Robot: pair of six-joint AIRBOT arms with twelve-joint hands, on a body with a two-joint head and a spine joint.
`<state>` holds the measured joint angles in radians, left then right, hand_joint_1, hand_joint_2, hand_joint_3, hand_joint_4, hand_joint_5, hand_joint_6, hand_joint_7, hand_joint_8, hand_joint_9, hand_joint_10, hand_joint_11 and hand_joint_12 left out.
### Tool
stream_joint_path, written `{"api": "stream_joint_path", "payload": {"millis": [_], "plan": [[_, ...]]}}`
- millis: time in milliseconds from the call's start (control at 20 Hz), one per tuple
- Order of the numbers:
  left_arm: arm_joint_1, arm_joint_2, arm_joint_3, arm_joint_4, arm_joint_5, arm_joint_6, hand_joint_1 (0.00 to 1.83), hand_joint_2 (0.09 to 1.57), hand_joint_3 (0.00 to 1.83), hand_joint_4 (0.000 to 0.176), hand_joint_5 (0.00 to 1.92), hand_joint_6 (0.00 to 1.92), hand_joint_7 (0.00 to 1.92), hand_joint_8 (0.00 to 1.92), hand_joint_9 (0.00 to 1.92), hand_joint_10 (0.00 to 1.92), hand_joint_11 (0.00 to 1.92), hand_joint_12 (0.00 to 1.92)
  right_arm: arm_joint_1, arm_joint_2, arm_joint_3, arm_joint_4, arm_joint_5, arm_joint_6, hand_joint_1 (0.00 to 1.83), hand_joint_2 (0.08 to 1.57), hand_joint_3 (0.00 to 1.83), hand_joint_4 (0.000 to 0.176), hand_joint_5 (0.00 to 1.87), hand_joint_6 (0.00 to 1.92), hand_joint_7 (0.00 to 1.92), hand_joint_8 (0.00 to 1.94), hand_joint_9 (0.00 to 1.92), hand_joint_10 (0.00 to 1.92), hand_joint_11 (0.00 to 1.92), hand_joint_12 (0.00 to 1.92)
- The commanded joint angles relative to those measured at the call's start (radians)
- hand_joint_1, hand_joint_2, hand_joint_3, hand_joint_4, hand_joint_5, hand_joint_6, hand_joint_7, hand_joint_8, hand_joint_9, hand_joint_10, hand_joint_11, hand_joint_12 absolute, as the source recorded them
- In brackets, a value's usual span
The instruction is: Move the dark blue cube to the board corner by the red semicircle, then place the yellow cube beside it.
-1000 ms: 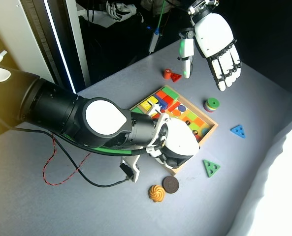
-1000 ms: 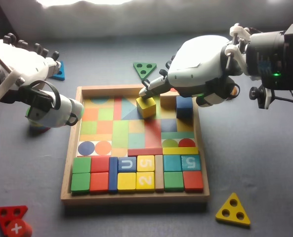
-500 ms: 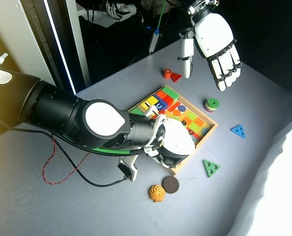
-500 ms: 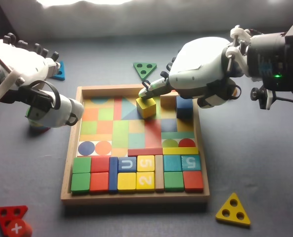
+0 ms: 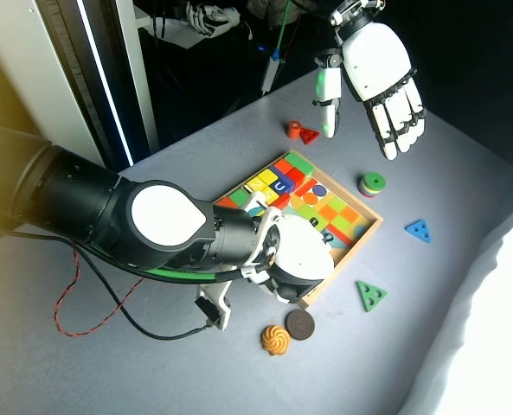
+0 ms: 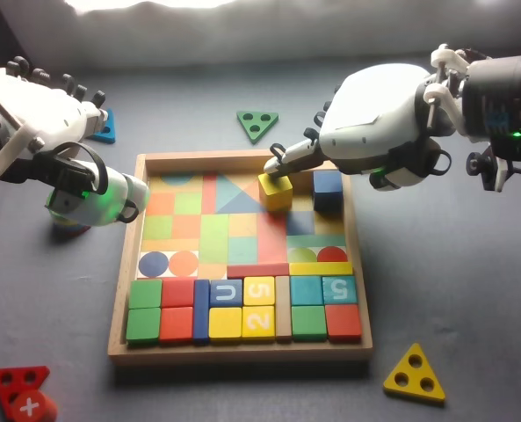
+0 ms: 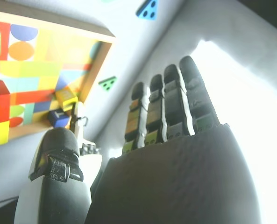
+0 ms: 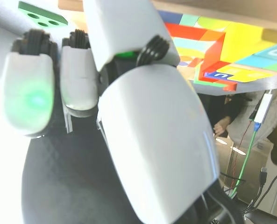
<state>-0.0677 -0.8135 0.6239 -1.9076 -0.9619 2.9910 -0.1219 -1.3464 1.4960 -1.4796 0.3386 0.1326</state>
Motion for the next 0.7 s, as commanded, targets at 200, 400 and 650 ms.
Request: {"api": "stream_joint_path", "payload": {"millis": [200,400,650], "plan": [[-0.008,0.012,-0.001,0.078,-0.008,0.004,0.0,1.28,0.0,0.0,0.12,0.0,0.11,0.0,0.12,0.0,0.0,0.35,0.006,0.033,-0.057,0.002,0.014,-0.001,1.77,1.3,0.0,0.0,0.3,0.01,1.36,1.94,1.55,1.92,1.66,1.92],[-0.008,0.012,-0.001,0.078,-0.008,0.004,0.0,1.28,0.0,0.0,0.12,0.0,0.11,0.0,0.13,0.0,0.0,0.38,0.009,0.039,-0.061,0.0,0.004,-0.001,1.76,1.3,0.0,0.0,0.32,0.01,1.35,1.94,1.52,1.92,1.63,1.92],[-0.008,0.012,-0.001,0.079,-0.008,0.004,0.0,1.28,0.0,0.0,0.11,0.0,0.1,0.0,0.12,0.0,0.0,0.35,0.011,0.061,-0.061,-0.058,0.005,0.066,1.77,1.3,0.0,0.0,0.32,0.01,1.34,1.94,1.54,1.92,1.66,1.92]]}}
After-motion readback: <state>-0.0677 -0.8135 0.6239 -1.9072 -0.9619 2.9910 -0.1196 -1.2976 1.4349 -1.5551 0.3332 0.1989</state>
